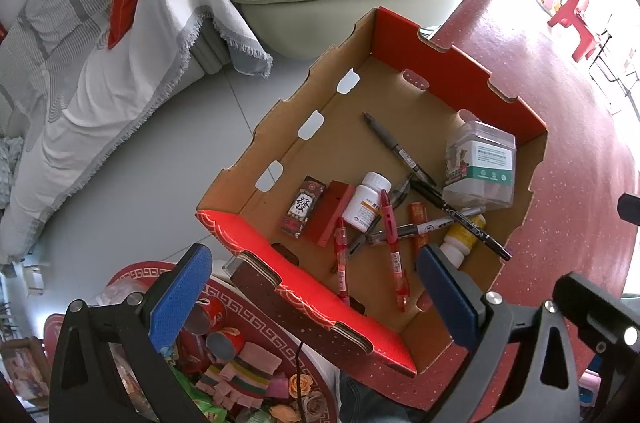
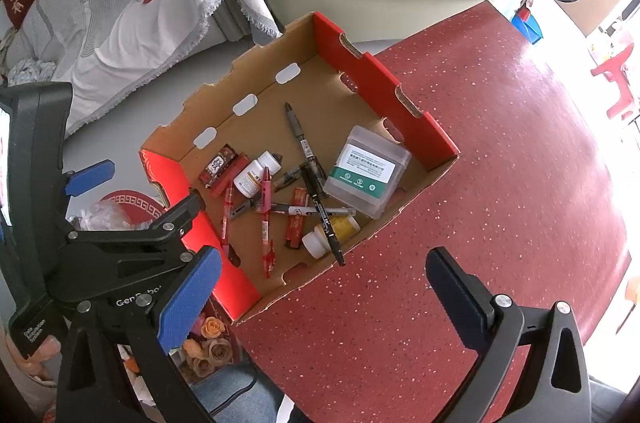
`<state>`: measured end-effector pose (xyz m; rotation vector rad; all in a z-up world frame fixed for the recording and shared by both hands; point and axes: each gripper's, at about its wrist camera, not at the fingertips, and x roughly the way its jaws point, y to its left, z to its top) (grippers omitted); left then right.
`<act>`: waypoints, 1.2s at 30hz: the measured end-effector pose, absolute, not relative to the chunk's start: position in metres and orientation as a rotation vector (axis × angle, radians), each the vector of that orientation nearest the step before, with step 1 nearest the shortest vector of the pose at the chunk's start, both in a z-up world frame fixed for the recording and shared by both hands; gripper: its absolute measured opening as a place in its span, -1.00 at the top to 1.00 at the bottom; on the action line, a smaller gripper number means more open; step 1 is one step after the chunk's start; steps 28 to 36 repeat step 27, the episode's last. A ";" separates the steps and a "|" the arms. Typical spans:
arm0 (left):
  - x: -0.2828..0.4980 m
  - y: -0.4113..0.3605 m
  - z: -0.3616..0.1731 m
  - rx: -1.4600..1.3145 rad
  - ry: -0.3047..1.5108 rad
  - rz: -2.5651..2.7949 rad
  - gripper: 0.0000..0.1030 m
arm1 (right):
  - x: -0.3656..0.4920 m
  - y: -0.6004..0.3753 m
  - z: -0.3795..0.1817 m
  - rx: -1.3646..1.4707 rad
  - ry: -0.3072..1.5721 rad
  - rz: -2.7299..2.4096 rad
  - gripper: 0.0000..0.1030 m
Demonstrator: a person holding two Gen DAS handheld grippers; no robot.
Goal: Organize rigid objects
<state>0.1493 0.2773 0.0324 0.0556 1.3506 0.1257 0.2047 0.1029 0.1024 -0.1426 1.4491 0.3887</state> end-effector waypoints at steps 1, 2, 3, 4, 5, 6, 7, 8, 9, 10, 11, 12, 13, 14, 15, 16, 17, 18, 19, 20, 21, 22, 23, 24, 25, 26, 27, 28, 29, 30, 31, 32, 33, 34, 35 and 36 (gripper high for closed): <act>0.149 0.277 0.033 0.059 1.350 0.127 -0.99 | 0.204 0.103 0.102 -0.146 1.449 0.392 -1.00; 0.149 0.277 0.033 0.060 1.349 0.128 -0.99 | 0.204 0.103 0.102 -0.147 1.448 0.393 -1.00; 0.149 0.277 0.033 0.057 1.349 0.127 -0.99 | 0.204 0.104 0.102 -0.149 1.448 0.395 -1.00; 0.149 0.277 0.032 0.058 1.350 0.127 -0.99 | 0.204 0.104 0.102 -0.149 1.449 0.398 -1.00; 0.149 0.277 0.032 0.058 1.350 0.127 -0.99 | 0.204 0.104 0.102 -0.150 1.449 0.399 -1.00; 0.149 0.277 0.032 0.059 1.351 0.127 -0.99 | 0.204 0.104 0.102 -0.150 1.449 0.398 -1.00; 0.149 0.277 0.032 0.057 1.351 0.127 -0.99 | 0.204 0.104 0.102 -0.149 1.449 0.397 -1.00; 0.148 0.277 0.032 0.057 1.352 0.127 -0.99 | 0.204 0.104 0.102 -0.148 1.450 0.399 -1.00; 0.148 0.277 0.032 0.056 1.352 0.129 -0.99 | 0.204 0.104 0.102 -0.148 1.451 0.400 -1.00; 0.148 0.277 0.032 0.057 1.353 0.130 -0.99 | 0.203 0.105 0.102 -0.151 1.450 0.405 -1.00; 0.147 0.278 0.032 0.056 1.354 0.129 -0.99 | 0.203 0.106 0.102 -0.153 1.451 0.408 -1.00; 0.147 0.277 0.032 0.056 1.354 0.130 -0.99 | 0.203 0.106 0.101 -0.153 1.452 0.410 -1.00; 0.147 0.277 0.032 0.058 1.353 0.133 -0.99 | 0.203 0.106 0.101 -0.154 1.452 0.413 -1.00; 0.147 0.277 0.032 0.058 1.354 0.133 -0.99 | 0.203 0.107 0.101 -0.155 1.452 0.414 -1.00; 0.147 0.276 0.032 0.057 1.355 0.132 -0.99 | 0.202 0.107 0.101 -0.155 1.451 0.415 -1.00; 0.147 0.276 0.032 0.058 1.355 0.133 -0.99 | 0.202 0.107 0.102 -0.155 1.451 0.417 -1.00; 0.146 0.276 0.032 0.059 1.355 0.130 -0.99 | 0.202 0.107 0.101 -0.154 1.451 0.417 -1.00; 0.147 0.275 0.032 0.061 1.355 0.128 -0.99 | 0.202 0.107 0.102 -0.155 1.451 0.417 -1.00; 0.147 0.275 0.032 0.061 1.355 0.127 -0.99 | 0.202 0.107 0.102 -0.156 1.451 0.418 -1.00; 0.147 0.275 0.032 0.062 1.355 0.129 -0.99 | 0.202 0.107 0.102 -0.155 1.453 0.419 -1.00; 0.147 0.275 0.032 0.061 1.356 0.128 -0.99 | 0.202 0.107 0.102 -0.154 1.453 0.420 -1.00; 0.147 0.275 0.032 0.059 1.356 0.128 -0.99 | 0.202 0.107 0.102 -0.155 1.453 0.420 -1.00; 0.147 0.275 0.032 0.057 1.357 0.128 -0.99 | 0.202 0.106 0.102 -0.155 1.453 0.421 -1.00; 0.147 0.274 0.032 0.053 1.357 0.126 -0.99 | 0.202 0.106 0.102 -0.155 1.453 0.421 -1.00; 0.148 0.274 0.033 0.048 1.355 0.126 -0.99 | 0.201 0.106 0.102 -0.155 1.453 0.423 -1.00; 0.148 0.274 0.034 0.045 1.351 0.127 -0.99 | 0.201 0.106 0.102 -0.156 1.452 0.421 -1.00; 0.147 0.274 0.035 0.042 1.346 0.124 -0.99 | 0.201 0.106 0.102 -0.155 1.450 0.422 -1.00; 0.147 0.274 0.035 0.042 1.346 0.124 -0.99 | 0.201 0.106 0.102 -0.155 1.450 0.422 -1.00; 0.147 0.274 0.035 0.042 1.346 0.124 -0.99 | 0.201 0.106 0.102 -0.155 1.450 0.422 -1.00; 0.147 0.274 0.035 0.042 1.346 0.124 -0.99 | 0.201 0.106 0.102 -0.155 1.450 0.422 -1.00; 0.147 0.274 0.035 0.042 1.346 0.124 -0.99 | 0.201 0.106 0.102 -0.155 1.450 0.422 -1.00; 0.147 0.274 0.035 0.042 1.346 0.124 -0.99 | 0.201 0.106 0.102 -0.155 1.450 0.422 -1.00; 0.147 0.274 0.035 0.042 1.346 0.124 -0.99 | 0.201 0.106 0.102 -0.155 1.450 0.422 -1.00; 0.147 0.274 0.035 0.042 1.346 0.124 -0.99 | 0.201 0.106 0.102 -0.155 1.450 0.422 -1.00; 0.147 0.274 0.035 0.042 1.346 0.124 -0.99 | 0.201 0.106 0.102 -0.155 1.450 0.422 -1.00; 0.147 0.274 0.035 0.042 1.346 0.124 -0.99 | 0.201 0.106 0.102 -0.155 1.450 0.422 -1.00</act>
